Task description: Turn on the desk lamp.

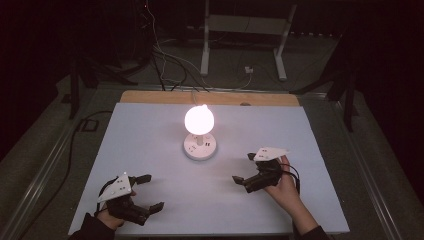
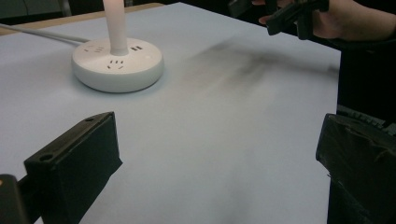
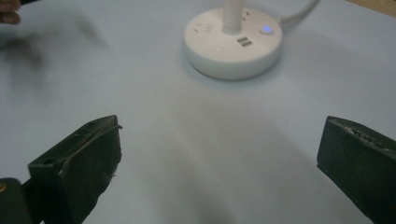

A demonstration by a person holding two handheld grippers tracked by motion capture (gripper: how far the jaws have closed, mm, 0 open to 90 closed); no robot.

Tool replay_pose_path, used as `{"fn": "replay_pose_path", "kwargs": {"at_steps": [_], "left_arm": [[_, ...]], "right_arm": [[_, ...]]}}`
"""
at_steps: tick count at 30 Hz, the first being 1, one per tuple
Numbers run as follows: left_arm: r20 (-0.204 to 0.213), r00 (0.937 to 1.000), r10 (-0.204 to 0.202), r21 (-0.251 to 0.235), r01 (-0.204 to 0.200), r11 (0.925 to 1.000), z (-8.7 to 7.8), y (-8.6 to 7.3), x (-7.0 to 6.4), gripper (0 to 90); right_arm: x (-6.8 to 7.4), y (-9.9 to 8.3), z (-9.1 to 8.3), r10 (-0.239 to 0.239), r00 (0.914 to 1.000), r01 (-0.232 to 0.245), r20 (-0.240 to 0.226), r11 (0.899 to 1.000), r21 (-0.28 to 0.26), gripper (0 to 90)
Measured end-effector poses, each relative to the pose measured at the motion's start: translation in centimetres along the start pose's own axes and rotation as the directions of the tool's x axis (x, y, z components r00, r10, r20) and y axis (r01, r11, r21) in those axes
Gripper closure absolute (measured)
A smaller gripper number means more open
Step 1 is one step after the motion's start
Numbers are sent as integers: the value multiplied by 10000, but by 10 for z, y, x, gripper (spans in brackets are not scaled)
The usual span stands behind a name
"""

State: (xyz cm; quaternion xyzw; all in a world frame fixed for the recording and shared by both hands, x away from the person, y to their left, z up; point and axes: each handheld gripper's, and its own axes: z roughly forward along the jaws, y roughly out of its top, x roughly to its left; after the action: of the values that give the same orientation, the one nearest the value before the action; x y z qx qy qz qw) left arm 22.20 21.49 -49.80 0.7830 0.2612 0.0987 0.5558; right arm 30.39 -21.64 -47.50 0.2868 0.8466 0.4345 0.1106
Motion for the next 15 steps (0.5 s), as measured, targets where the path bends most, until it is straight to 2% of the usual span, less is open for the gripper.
{"fn": "replay_pose_path", "kwargs": {"at_steps": [5, 10, 15], "left_arm": [[-11, 10000, 17, 24, -17, 10000, 0, 0, 0, 2], [-5, 10000, 11, 27, -11, 10000, 0, 0, 0, 3], [14, 10000, 14, 21, -14, 10000, 0, 0, 0, 2]], "right_arm": [[-2, -17, -11, 242, 9996, -244, 119, 9996, 158, 0], [-1, -34, -20, 192, 9988, -211, 451, 9989, 413, 0], [-2, -49, -31, 469, 9968, -500, 651, 9977, 467, 0]]}}
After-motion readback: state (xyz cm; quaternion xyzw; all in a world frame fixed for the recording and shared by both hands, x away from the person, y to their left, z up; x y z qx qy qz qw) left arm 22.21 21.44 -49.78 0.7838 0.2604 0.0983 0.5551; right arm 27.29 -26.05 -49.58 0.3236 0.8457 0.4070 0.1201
